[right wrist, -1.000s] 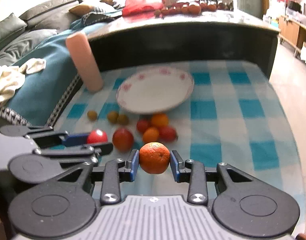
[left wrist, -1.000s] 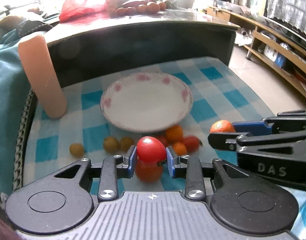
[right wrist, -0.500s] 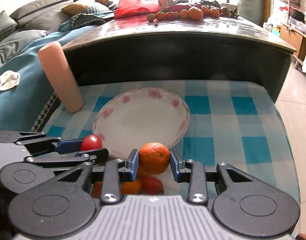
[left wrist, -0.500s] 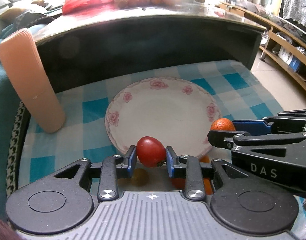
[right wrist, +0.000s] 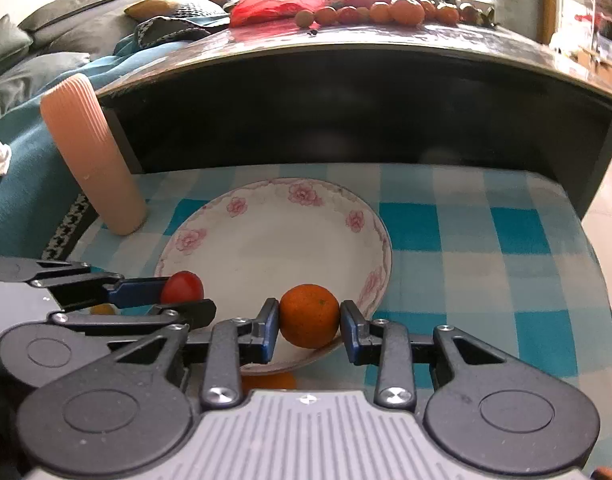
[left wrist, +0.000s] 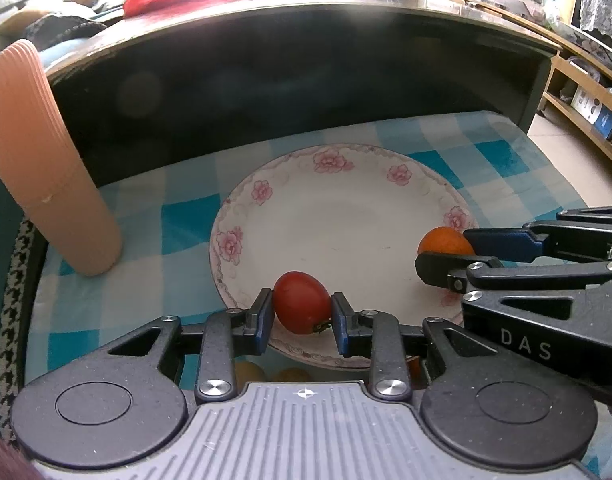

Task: Organize fruits
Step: 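Carry both fruits over the white plate and open both tools to drop them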

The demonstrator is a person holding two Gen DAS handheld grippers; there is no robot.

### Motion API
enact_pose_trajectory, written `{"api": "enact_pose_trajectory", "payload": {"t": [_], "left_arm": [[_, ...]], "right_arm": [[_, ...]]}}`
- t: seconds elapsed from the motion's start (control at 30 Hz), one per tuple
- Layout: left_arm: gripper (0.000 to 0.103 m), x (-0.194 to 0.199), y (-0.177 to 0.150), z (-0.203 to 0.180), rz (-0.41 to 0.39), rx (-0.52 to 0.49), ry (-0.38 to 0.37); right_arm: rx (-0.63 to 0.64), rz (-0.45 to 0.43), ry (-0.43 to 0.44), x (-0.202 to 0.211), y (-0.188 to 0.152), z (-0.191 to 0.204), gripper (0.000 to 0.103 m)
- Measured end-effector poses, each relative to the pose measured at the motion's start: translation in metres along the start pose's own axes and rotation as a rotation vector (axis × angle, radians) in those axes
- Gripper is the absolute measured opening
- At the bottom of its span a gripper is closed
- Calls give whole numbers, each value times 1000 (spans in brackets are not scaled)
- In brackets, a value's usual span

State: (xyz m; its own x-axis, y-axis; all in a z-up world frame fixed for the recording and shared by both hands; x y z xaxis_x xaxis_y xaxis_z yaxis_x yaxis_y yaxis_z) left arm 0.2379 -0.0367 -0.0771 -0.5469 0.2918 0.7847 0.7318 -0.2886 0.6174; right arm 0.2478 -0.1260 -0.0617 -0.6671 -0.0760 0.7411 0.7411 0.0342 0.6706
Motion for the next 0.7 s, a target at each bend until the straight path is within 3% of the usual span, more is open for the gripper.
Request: {"api": "enact_pose_trajectory", "payload": {"t": [0.33, 0.7], "left_arm": [[40, 0, 1, -2, 4, -23, 24], [54, 8, 5, 2, -14, 4, 21]], "right_arm": [[43, -14, 12, -6, 1, 0, 50], [42, -26, -9, -4, 5, -3, 51]]}}
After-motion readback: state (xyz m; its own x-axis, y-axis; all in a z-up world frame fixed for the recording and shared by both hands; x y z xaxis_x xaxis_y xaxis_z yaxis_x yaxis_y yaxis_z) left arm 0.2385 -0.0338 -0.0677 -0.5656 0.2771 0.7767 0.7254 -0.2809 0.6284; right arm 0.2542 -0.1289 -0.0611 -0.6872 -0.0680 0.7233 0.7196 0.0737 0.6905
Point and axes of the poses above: each gripper's, at about its wrist camera, not at the fingertips, and x roughly against the way its jaws point, z to its left, y to its top, the point moved 8 cm from there along -x, roughly the way its jaws point, and after that the axes turned 8 degrees about -y, right-handed, at the moved point
